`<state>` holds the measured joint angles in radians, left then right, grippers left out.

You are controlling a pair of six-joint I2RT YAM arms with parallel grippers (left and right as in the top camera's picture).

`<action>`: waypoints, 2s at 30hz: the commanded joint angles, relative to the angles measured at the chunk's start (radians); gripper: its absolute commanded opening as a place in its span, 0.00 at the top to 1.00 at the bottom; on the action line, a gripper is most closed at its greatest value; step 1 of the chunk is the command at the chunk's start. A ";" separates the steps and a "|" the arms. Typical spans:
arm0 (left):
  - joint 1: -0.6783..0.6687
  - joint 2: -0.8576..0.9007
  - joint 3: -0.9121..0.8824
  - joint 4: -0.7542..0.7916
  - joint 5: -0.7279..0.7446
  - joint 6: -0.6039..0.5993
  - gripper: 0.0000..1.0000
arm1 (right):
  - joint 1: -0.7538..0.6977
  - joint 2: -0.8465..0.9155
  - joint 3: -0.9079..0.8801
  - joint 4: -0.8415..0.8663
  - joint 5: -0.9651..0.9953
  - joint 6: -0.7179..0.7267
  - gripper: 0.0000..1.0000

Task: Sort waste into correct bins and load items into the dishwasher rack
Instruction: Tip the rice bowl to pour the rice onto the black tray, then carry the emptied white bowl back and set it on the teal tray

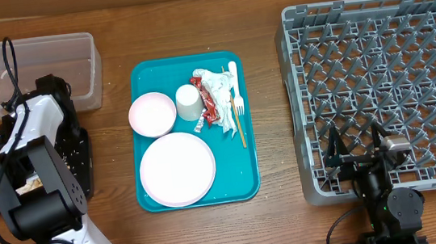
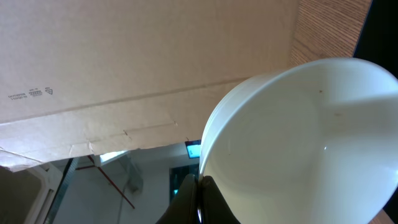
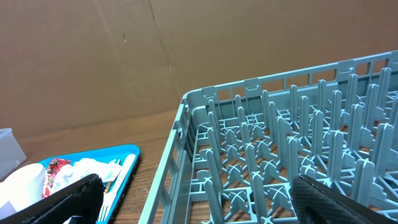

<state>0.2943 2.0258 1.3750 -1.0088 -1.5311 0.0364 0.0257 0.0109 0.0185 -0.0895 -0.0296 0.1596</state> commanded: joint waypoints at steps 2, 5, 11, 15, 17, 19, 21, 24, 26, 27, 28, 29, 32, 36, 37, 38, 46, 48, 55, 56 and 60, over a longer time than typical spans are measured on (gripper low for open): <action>-0.012 -0.045 -0.003 0.000 -0.033 -0.017 0.96 | -0.004 -0.008 -0.010 0.007 0.003 -0.003 0.00; -0.012 -0.101 -0.003 0.002 -0.032 -0.052 0.96 | -0.004 -0.008 -0.010 0.007 0.003 -0.004 0.00; 0.008 -0.186 -0.003 0.030 0.016 -0.081 0.96 | -0.004 -0.008 -0.010 0.007 0.003 -0.003 0.00; -0.005 -0.189 -0.003 0.036 -0.032 -0.017 0.96 | -0.004 -0.008 -0.010 0.007 0.003 -0.004 0.00; -0.005 -0.189 -0.004 0.084 0.031 -0.055 0.96 | -0.004 -0.008 -0.010 0.007 0.003 -0.004 0.00; -0.007 -0.188 -0.008 0.050 0.223 -0.041 0.96 | -0.004 -0.008 -0.010 0.007 0.003 -0.004 0.00; -0.012 -0.188 -0.009 0.031 0.144 -0.007 0.96 | -0.004 -0.008 -0.010 0.007 0.003 -0.003 0.00; -0.010 -0.190 0.003 0.064 -0.033 0.062 0.96 | -0.004 -0.008 -0.010 0.007 0.003 -0.003 0.00; -0.005 -0.192 0.013 0.100 -0.022 0.024 0.96 | -0.004 -0.008 -0.010 0.007 0.003 -0.004 0.00; -0.005 -0.192 0.013 0.105 0.011 0.002 0.96 | -0.004 -0.008 -0.010 0.007 0.003 -0.003 0.00; -0.007 -0.192 0.012 0.088 0.109 0.010 0.96 | -0.004 -0.008 -0.010 0.007 0.003 -0.003 0.00; -0.007 -0.192 0.011 0.077 0.148 0.019 0.96 | -0.004 -0.008 -0.010 0.007 0.003 -0.004 0.00; -0.007 -0.192 0.014 0.093 0.117 0.039 0.96 | -0.004 -0.008 -0.010 0.007 0.003 -0.003 0.00; -0.017 -0.192 0.014 0.104 0.264 -0.009 0.96 | -0.004 -0.008 -0.010 0.007 0.003 -0.003 0.00; -0.023 -0.194 0.014 0.087 0.323 -0.012 0.96 | -0.004 -0.008 -0.010 0.007 0.003 -0.003 0.00; -0.037 -0.196 0.014 0.064 0.421 -0.015 0.96 | -0.004 -0.008 -0.010 0.007 0.003 -0.004 0.00; -0.031 -0.277 0.038 0.063 0.499 -0.118 0.96 | -0.004 -0.008 -0.010 0.007 0.003 -0.004 0.00; -0.021 -0.311 0.038 0.051 0.611 -0.134 0.96 | -0.004 -0.008 -0.010 0.007 0.003 -0.003 0.00; -0.018 -0.427 0.056 -0.017 1.094 -0.134 0.96 | -0.004 -0.008 -0.010 0.007 0.003 -0.003 0.00; -0.018 -0.455 0.079 -0.057 1.172 -0.134 0.96 | -0.004 -0.008 -0.010 0.007 0.003 -0.003 0.00; -0.018 -0.523 0.138 -0.111 1.400 -0.134 0.96 | -0.004 -0.008 -0.010 0.007 0.003 -0.003 0.00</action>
<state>0.2787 1.5833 1.4418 -1.1007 -0.4347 -0.0769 0.0257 0.0109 0.0185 -0.0898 -0.0292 0.1596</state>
